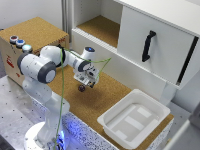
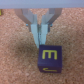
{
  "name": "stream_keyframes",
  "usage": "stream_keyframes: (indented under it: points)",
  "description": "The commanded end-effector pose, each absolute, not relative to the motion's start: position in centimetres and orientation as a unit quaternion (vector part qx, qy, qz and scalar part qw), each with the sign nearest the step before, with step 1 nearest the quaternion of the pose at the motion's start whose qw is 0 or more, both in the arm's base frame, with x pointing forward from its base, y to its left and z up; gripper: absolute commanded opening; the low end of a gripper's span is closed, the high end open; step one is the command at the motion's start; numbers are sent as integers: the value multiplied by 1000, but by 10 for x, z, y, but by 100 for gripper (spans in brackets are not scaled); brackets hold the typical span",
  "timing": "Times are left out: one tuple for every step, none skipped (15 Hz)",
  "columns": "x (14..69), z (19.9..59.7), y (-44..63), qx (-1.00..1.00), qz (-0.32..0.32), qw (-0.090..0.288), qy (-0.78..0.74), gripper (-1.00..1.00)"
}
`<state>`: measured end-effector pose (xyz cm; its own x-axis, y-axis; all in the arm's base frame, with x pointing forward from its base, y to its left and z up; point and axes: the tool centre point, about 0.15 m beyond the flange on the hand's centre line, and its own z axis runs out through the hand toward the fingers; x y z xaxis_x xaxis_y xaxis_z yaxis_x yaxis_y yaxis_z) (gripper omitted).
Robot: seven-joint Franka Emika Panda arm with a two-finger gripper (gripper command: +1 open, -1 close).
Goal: Slide the purple block to the left
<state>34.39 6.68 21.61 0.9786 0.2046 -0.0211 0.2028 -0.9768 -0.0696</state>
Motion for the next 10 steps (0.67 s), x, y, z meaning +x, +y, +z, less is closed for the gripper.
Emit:
stream_keyframes:
  points:
    - [345,215,93,-994,22,21,-101,-100]
    - [345,215,94,-994,26,21,-101,-100]
    - [345,215,95,-994,29,18,-105,-100]
    - [345,215,96,-994,30,16,-106,-100]
    - [346,217,96,-994,30,12,-109,-100]
    - [347,218,96,-994,30,10,-108,-100]
    - [349,222,94,-994,28,9,-106,-100]
    - [350,226,91,-995,28,11,-100,-100]
    - [351,229,88,-995,29,9,-98,-100]
    - [351,233,87,-995,28,3,-99,-100]
